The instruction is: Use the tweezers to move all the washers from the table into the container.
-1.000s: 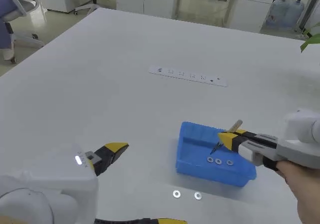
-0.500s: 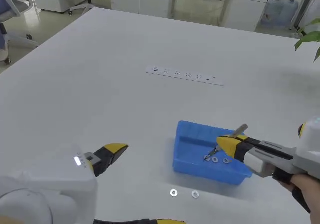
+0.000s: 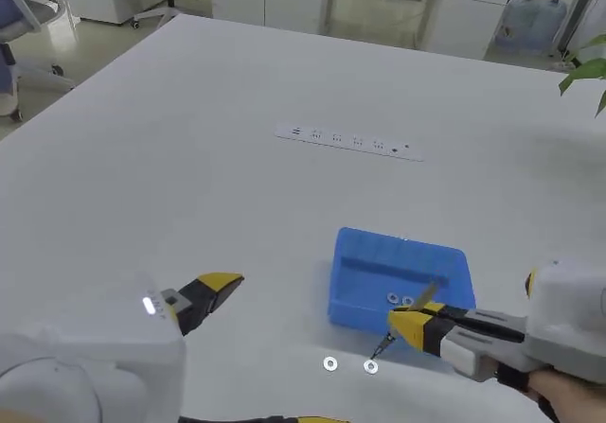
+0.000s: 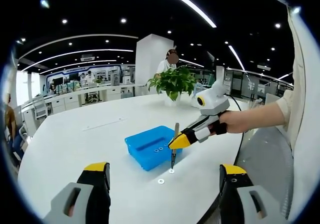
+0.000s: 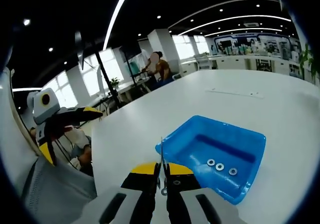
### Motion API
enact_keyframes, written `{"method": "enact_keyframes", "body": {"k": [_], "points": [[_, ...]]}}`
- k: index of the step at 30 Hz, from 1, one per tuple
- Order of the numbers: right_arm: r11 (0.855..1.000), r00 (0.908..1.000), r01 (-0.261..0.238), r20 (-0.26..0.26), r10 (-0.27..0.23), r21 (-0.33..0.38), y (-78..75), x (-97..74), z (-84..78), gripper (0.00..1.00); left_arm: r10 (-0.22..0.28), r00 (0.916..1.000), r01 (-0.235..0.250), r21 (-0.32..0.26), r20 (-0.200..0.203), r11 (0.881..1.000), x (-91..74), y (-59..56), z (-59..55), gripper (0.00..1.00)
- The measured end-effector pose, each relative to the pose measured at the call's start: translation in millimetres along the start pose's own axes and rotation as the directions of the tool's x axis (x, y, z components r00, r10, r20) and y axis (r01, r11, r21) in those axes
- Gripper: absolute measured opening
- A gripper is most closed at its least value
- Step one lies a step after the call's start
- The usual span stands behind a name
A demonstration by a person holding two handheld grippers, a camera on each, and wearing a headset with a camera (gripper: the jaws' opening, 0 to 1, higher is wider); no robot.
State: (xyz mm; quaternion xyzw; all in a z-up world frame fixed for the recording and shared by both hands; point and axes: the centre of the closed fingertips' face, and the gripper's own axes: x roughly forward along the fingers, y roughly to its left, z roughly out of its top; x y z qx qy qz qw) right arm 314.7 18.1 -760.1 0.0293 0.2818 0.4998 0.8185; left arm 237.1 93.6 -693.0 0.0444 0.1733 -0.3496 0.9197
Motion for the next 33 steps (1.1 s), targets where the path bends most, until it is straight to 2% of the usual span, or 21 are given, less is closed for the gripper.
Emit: {"method": "enact_keyframes", "body": {"k": [5,6,10,12,19,22,24,25,26,29,30,31,33], "points": [[1.000,0.9996,-0.013,-0.027,0.013,-0.019,1.0,4.4,-7.0,0.02,0.001,1.0000,-0.001,0.003,-0.005,1.000,0.2,0.3,-1.0,0.92],[0.999,0.9999,-0.009,-0.015,0.009,-0.032,0.5,4.0,-4.5,0.03,0.001,1.0000,-0.001,0.002,-0.005,1.000,0.1,0.4,-1.0,0.92],[0.996,0.9992,-0.014,-0.040,0.011,-0.085,3.8,4.5,-4.6,0.03,0.001,1.0000,-0.001,0.001,-0.004,1.000,-0.1,0.5,-1.2,0.92],[0.992,0.9993,0.000,-0.037,-0.005,-0.129,3.3,4.1,-2.5,0.03,0.001,1.0000,-0.001,0.003,-0.006,1.000,0.0,0.5,-1.6,0.92],[0.990,0.9983,-0.035,-0.052,0.028,-0.134,11.7,8.2,-6.0,0.03,-0.009,0.9999,0.009,0.010,-0.010,1.000,1.4,-1.4,-1.3,0.92],[0.974,0.9951,-0.063,-0.089,0.044,-0.216,18.6,10.0,-9.0,0.03,-0.009,0.9999,0.009,0.007,-0.008,1.000,1.5,-1.3,-0.9,0.92],[0.953,0.9910,-0.093,-0.119,0.060,-0.287,27.5,11.6,-12.5,0.03,-0.011,0.9999,0.011,0.007,-0.009,1.000,1.6,-1.6,-1.1,0.92],[0.937,0.9906,-0.099,-0.122,0.061,-0.334,31.0,13.0,-12.8,0.03,-0.012,0.9999,0.012,0.010,-0.010,1.000,1.8,-1.8,-1.3,0.92],[0.932,0.9898,-0.105,-0.128,0.063,-0.347,33.1,13.5,-13.9,0.03,-0.013,0.9999,0.013,0.011,-0.011,1.000,1.9,-2.1,-1.3,0.92],[0.896,0.9905,-0.095,-0.131,0.042,-0.434,35.0,13.9,-15.3,0.02,-0.015,0.9998,0.015,0.014,-0.011,1.000,2.0,-2.9,-0.6,0.92],[0.888,0.9903,-0.094,-0.134,0.037,-0.449,35.4,13.8,-15.8,0.02,-0.015,0.9998,0.015,0.013,-0.010,1.000,2.0,-3.2,-0.1,0.92],[0.883,0.9901,-0.093,-0.136,0.034,-0.460,35.4,13.6,-16.2,0.01,-0.015,0.9999,0.015,0.014,-0.008,1.000,1.9,-3.3,0.2,0.92],[0.886,0.9909,-0.082,-0.133,0.024,-0.456,34.0,13.7,-15.2,0.01,-0.016,0.9998,0.016,0.014,-0.008,1.000,1.7,-3.3,0.2,0.92]]}}
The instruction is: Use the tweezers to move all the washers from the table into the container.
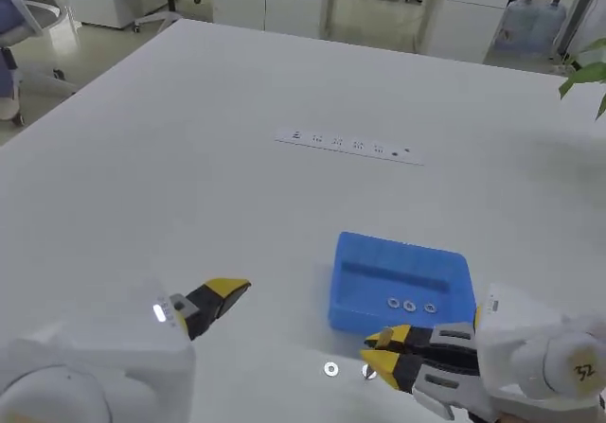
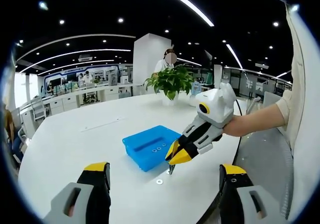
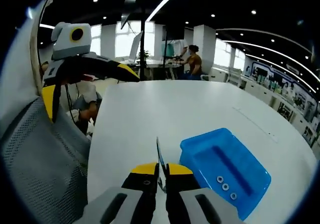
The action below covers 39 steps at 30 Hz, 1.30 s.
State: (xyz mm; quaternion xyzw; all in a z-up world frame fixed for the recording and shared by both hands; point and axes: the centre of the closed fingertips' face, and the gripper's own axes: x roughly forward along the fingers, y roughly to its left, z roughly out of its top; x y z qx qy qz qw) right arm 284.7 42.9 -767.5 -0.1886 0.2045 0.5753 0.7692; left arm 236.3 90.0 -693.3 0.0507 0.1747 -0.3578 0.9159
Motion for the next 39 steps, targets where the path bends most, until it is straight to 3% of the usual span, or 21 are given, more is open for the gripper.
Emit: {"method": "enact_keyframes", "body": {"k": [2,6,11,14,18,22,26,28,32,34,36,38,39], "points": [[1.000,0.9997,0.023,-0.012,-0.023,-0.003,-4.6,-1.7,-0.1,0.01,0.000,1.0000,0.000,0.004,0.000,1.000,-0.3,-0.2,0.3,0.92],[0.999,0.9991,0.010,0.041,-0.012,0.045,-7.3,-10.2,16.7,0.01,-0.002,1.0000,0.002,0.005,0.000,1.000,-0.9,-0.3,1.0,0.92],[0.998,0.9975,0.006,0.070,-0.010,0.055,-11.3,-20.6,34.4,0.02,-0.005,1.0000,0.005,0.011,-0.002,1.000,0.1,-2.1,1.1,0.92],[0.995,0.9960,-0.008,0.090,-0.001,0.097,-16.6,-25.8,44.1,0.02,-0.003,1.0000,0.003,0.007,0.001,1.000,0.1,-2.8,1.5,0.92],[0.990,0.9913,0.010,0.129,-0.028,0.141,-28.9,-30.2,54.7,0.02,0.003,1.0000,-0.003,-0.002,0.005,1.000,-1.2,-1.6,0.5,0.92],[0.964,0.9805,0.040,0.175,-0.089,0.263,-52.4,-30.6,62.1,0.02,0.011,0.9999,-0.011,-0.005,0.002,1.000,-3.0,0.8,-1.9,0.92],[0.926,0.9733,0.051,0.189,-0.130,0.374,-75.3,-27.4,61.9,0.02,0.017,0.9999,-0.017,-0.012,0.003,1.000,-3.3,2.7,-2.9,0.92],[0.909,0.9716,0.049,0.192,-0.139,0.414,-83.2,-24.8,60.3,0.02,0.017,0.9999,-0.017,-0.015,0.004,1.000,-3.3,2.8,-2.9,0.92],[0.885,0.9727,0.091,0.150,-0.178,0.456,-100.0,-17.1,47.5,0.02,0.021,0.9998,-0.020,-0.016,0.003,1.000,-3.7,4.5,-3.7,0.92],[0.853,0.9711,0.111,0.127,-0.202,0.509,-109.4,-13.0,38.4,0.02,0.025,0.9997,-0.025,-0.017,0.004,1.000,-4.5,6.4,-3.8,0.92],[0.832,0.9703,0.116,0.117,-0.212,0.543,-116.5,-8.8,31.2,0.02,0.030,0.9995,-0.030,-0.019,0.006,0.999,-5.7,8.1,-3.4,0.92],[0.799,0.9731,0.090,0.118,-0.198,0.595,-118.9,-3.6,26.2,0.02,0.035,0.9994,-0.035,-0.022,0.007,0.999,-6.5,9.8,-3.7,0.91],[0.790,0.9721,0.092,0.117,-0.203,0.607,-122.0,-1.8,24.1,0.02,0.036,0.9993,-0.036,-0.023,0.006,0.999,-6.7,10.4,-4.0,0.91]]}}
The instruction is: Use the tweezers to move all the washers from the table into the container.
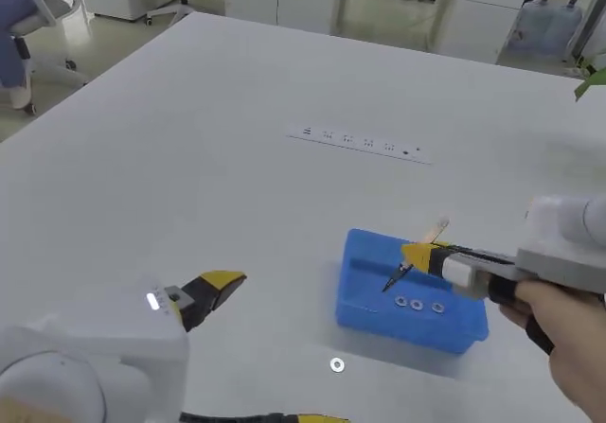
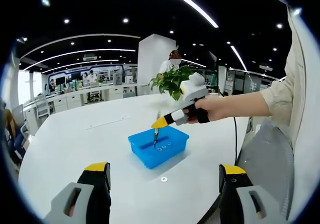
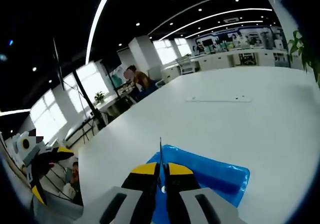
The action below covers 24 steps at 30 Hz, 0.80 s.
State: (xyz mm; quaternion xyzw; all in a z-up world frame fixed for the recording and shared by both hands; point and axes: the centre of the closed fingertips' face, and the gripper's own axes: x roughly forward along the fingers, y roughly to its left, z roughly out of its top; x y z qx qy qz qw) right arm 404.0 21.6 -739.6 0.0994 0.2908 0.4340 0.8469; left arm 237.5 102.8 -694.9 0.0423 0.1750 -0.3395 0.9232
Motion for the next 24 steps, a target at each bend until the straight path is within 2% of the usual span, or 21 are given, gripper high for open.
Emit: {"method": "enact_keyframes", "body": {"k": [2,4,11,19,24], "points": [[1.000,0.9995,0.026,-0.019,-0.026,0.016,-8.0,3.9,-3.8,0.02,0.003,1.0000,-0.003,-0.001,-0.002,1.000,-0.5,1.3,-0.9,0.91],[0.999,0.9993,0.031,-0.023,-0.031,0.021,-11.0,6.8,-5.3,0.02,0.005,1.0000,-0.005,-0.001,-0.003,1.000,-1.1,1.9,-1.2,0.91],[0.999,0.9977,0.048,-0.049,-0.047,0.020,-13.0,8.5,-13.2,0.02,0.006,1.0000,-0.006,-0.002,-0.005,1.000,-0.8,3.4,-1.3,0.91],[0.999,0.9978,0.053,-0.041,-0.052,0.012,-14.7,6.5,-14.7,0.02,-0.003,1.0000,0.004,0.002,-0.009,1.000,1.3,1.6,-1.9,0.91],[0.999,0.9991,0.034,-0.025,-0.033,0.018,-11.4,4.4,-14.2,0.03,-0.004,1.0000,0.004,-0.002,-0.009,1.000,1.7,1.5,-2.1,0.91]]}}
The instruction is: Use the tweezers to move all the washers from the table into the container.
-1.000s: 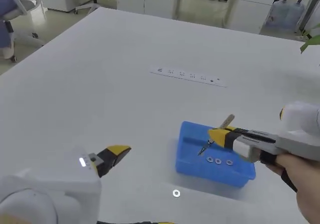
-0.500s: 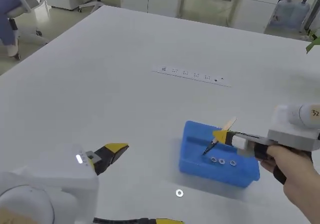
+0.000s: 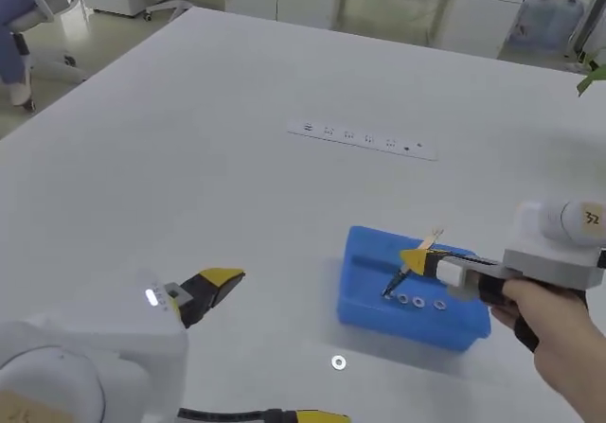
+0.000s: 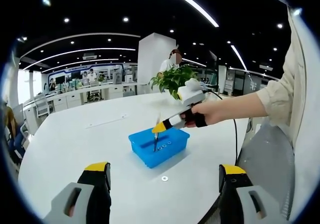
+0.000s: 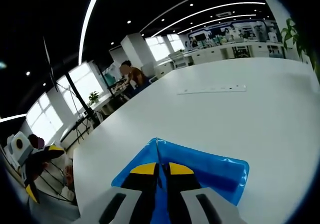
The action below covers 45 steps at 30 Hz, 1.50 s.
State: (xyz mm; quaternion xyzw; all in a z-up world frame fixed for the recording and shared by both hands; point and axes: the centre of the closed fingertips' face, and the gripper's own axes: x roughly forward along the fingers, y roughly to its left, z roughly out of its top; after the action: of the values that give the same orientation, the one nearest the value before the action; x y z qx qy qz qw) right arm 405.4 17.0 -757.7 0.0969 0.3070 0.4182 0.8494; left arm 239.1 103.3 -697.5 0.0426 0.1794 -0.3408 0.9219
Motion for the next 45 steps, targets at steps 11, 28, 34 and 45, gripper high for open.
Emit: {"method": "enact_keyframes", "body": {"k": [11,28,34,45], "points": [[0.989,0.9753,-0.127,0.191,0.111,0.075,35.4,-22.6,28.3,0.03,-0.006,1.0000,0.006,0.000,-0.001,1.000,1.8,-1.3,-0.2,0.91],[0.964,0.9660,-0.259,-0.007,0.259,-0.062,104.0,-18.4,-34.8,0.03,-0.024,0.9997,0.024,0.010,0.003,1.000,3.5,-5.7,2.0,0.91],[0.969,0.9737,-0.220,-0.087,0.211,-0.113,93.3,-7.5,-54.7,0.03,-0.018,0.9998,0.018,0.008,0.001,1.000,1.3,-5.0,0.7,0.91],[0.968,0.9761,-0.202,-0.110,0.187,-0.147,90.2,-5.5,-60.8,0.03,-0.022,0.9998,0.022,0.015,-0.003,1.000,3.1,-7.7,1.8,0.91]]}}
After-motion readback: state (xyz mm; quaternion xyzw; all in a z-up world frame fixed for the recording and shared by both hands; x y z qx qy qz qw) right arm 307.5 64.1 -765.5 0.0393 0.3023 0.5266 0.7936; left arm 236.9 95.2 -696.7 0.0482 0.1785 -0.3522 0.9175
